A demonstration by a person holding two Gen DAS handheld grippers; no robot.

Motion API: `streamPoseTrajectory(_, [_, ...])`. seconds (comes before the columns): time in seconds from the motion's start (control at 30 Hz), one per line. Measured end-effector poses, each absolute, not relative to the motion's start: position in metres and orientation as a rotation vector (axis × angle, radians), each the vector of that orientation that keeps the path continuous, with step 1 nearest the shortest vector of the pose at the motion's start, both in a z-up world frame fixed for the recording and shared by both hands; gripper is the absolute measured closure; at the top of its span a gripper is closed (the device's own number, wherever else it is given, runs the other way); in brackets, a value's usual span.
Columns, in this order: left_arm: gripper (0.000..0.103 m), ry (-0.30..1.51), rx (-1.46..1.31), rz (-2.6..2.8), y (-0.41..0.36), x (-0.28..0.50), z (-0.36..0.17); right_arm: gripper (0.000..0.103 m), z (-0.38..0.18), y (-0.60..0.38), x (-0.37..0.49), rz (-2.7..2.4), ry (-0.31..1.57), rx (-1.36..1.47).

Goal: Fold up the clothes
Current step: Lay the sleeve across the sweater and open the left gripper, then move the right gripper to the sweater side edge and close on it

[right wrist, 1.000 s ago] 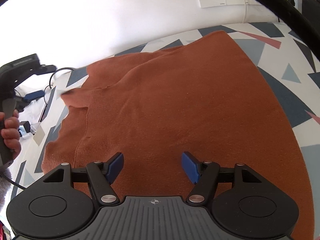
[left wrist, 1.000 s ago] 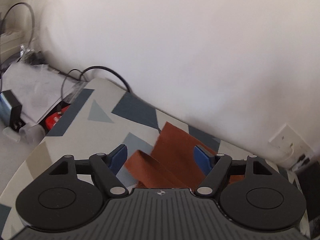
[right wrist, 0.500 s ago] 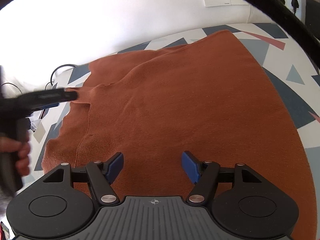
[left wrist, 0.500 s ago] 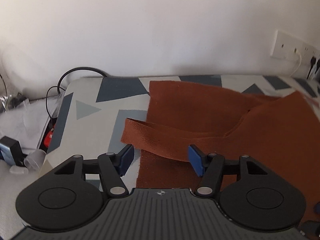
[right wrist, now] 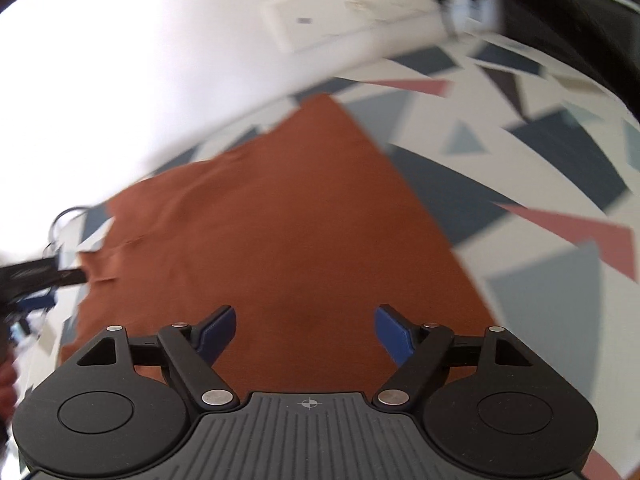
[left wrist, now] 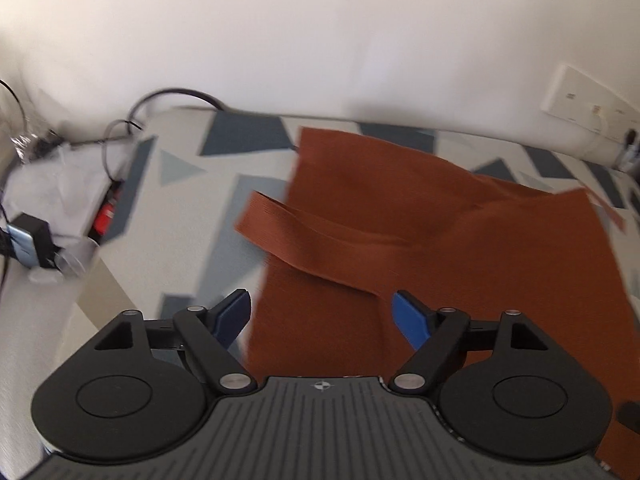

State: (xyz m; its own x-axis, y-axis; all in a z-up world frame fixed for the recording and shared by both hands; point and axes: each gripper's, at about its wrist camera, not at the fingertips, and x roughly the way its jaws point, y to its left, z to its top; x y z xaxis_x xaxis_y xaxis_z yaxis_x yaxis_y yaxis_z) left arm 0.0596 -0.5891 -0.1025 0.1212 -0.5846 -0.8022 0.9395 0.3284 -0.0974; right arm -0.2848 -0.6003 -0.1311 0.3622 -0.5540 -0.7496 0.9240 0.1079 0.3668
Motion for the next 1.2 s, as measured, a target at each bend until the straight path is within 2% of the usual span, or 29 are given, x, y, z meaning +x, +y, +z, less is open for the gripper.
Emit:
streamPoseTrajectory(0.17, [0.012,0.861,0.535,-1.352,-0.576,0.01,-0.096,0.028,-0.133,-0.594,-0.307,-1.247,0.52,0.932])
streamPoseTrajectory(0.33, [0.009,0.866,0.638,-1.453,-0.559,-0.028,-0.109,0.023,-0.123,-0.583,-0.303,-1.302,0.635,0.708])
streamPoseTrajectory(0.63, [0.006,1.018,0.716,-1.43,-0.537,-0.046,-0.14,0.014,-0.117,-0.566,-0.339,-1.338,0.588,0.815])
streamPoseTrajectory(0.77, [0.001,1.016,0.703,-1.413,-0.528,-0.052,-0.144,0.001,-0.108,-0.553,-0.365,-1.371,0.544,0.805])
streamPoseTrajectory(1.2, [0.001,0.958,0.588,-1.351,-0.504,-0.076,-0.127,0.001,-0.07,-0.566,-0.443,-1.465,0.462,0.724])
